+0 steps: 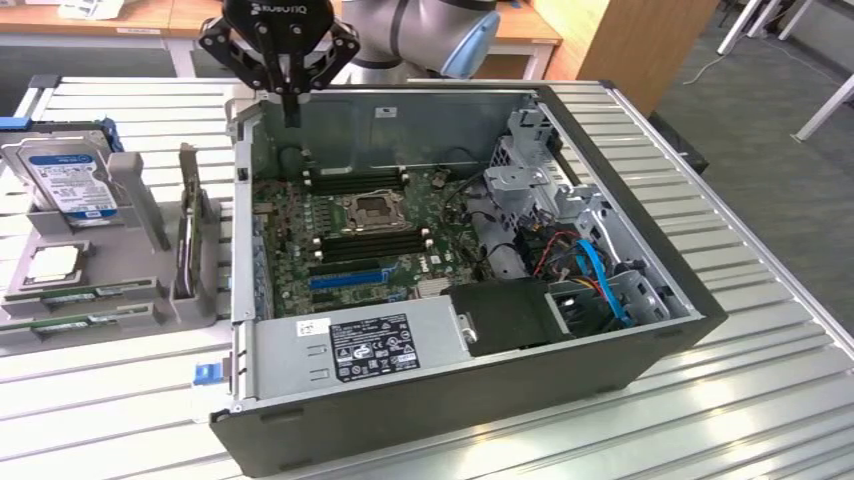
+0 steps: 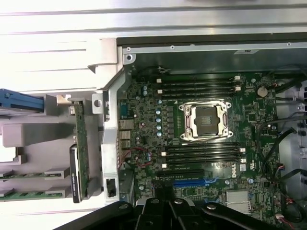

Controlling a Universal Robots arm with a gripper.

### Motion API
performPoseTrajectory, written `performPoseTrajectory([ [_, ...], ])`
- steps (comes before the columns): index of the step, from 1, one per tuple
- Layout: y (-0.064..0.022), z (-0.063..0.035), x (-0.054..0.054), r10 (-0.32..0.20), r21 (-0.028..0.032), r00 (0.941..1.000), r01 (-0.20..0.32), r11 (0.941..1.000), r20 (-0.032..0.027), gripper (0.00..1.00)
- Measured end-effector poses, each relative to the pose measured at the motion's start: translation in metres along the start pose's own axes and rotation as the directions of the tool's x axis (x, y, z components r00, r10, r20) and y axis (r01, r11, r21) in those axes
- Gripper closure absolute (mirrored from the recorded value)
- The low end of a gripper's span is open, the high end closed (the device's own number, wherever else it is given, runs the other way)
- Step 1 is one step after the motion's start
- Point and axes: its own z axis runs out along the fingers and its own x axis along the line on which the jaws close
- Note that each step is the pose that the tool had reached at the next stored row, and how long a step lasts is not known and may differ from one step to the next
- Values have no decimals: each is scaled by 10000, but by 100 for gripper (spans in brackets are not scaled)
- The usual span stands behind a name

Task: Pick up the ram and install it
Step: 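Reach for the ram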

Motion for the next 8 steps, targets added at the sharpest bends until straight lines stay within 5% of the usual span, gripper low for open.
performPoseTrajectory([
  [8, -9, -2, 115, 0, 0, 10000, 0, 10000, 0, 90],
])
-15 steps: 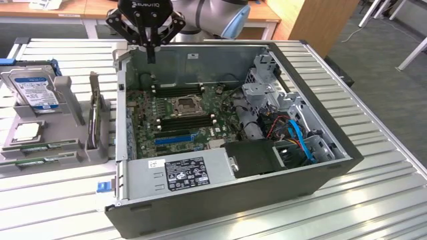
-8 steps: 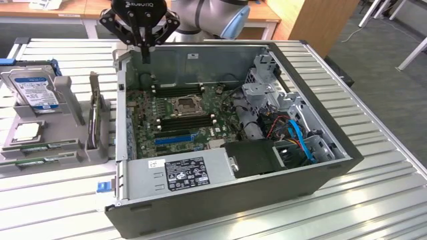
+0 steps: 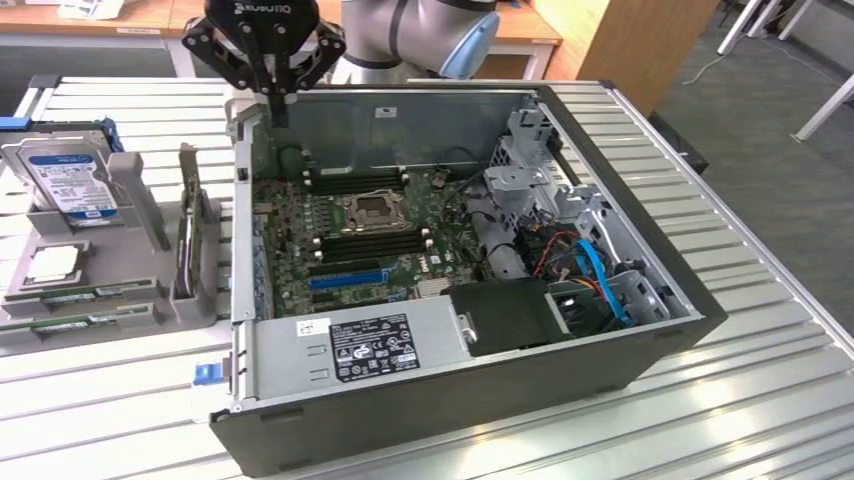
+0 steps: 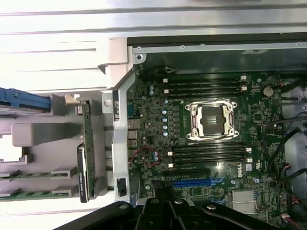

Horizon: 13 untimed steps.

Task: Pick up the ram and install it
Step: 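Reach for the ram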

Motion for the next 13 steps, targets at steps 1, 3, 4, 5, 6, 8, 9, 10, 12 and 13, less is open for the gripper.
performPoseTrajectory([
  [1, -1, 0, 13, 0, 0, 10000, 0, 10000, 0, 90],
  [3, -3, 0, 39, -1, -1, 10000, 1, 10000, 0, 90],
  [4, -4, -1, 54, 0, 0, 10000, 0, 10000, 0, 90],
  [5, -5, -1, 66, -1, 0, 10000, 1, 10000, 0, 90],
  [6, -6, -1, 80, -1, -1, 10000, 1, 10000, 1, 90],
  [8, -8, -2, 108, -1, -1, 10000, 1, 10000, 0, 90],
  [9, -9, -2, 125, -1, 0, 10000, 1, 10000, 0, 90],
  [10, -11, -3, 140, -1, 0, 10000, 1, 10000, 0, 90],
  [12, -13, -3, 173, -1, 0, 10000, 1, 10000, 0, 90],
  [13, -14, -3, 190, 0, -1, 10000, 0, 10000, 0, 90],
])
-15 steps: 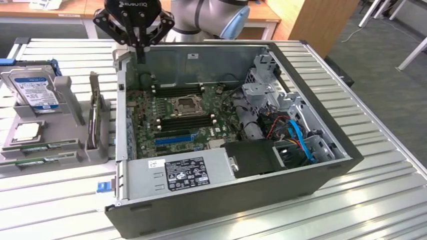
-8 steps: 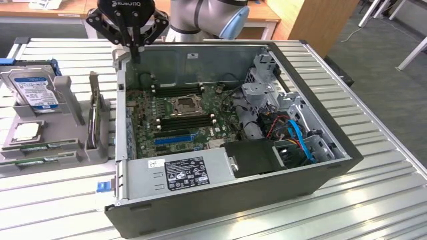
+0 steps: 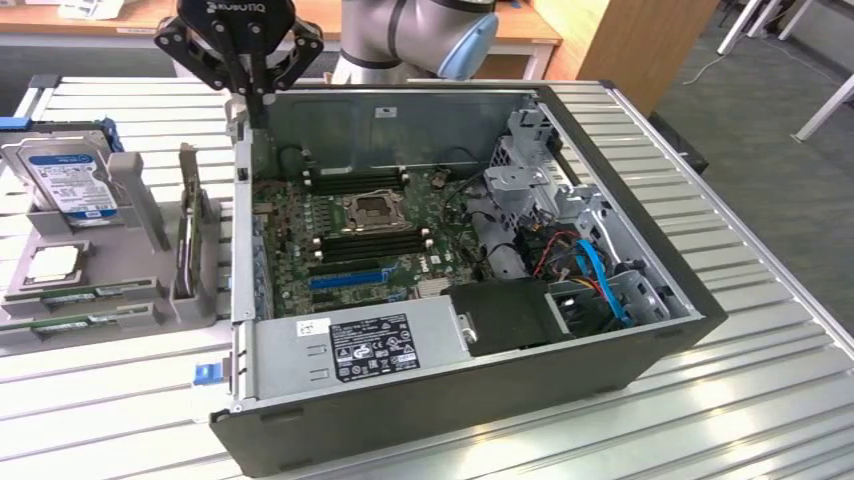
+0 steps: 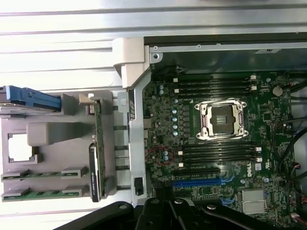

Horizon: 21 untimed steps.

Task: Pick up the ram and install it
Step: 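Reach for the ram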

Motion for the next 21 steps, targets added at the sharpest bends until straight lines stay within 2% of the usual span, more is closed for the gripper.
performPoseTrajectory([
  [21, -30, -7, 404, 0, 0, 10000, 0, 10000, 0, 90],
])
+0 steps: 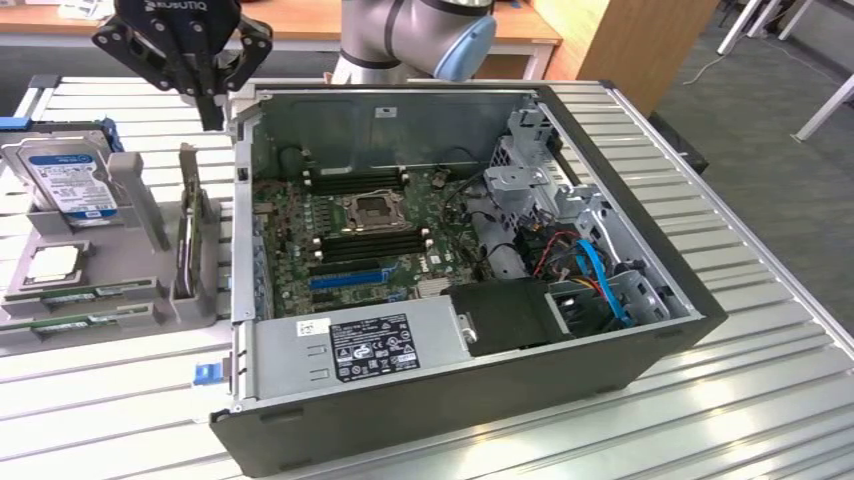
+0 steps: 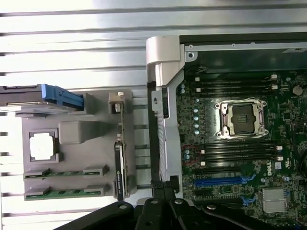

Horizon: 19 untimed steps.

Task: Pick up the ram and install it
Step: 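Reach for the ram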

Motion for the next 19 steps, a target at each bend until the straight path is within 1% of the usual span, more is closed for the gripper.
performPoseTrajectory([
  [19, -26, -2, 343, -1, 1, 10000, 1, 10000, 0, 90],
])
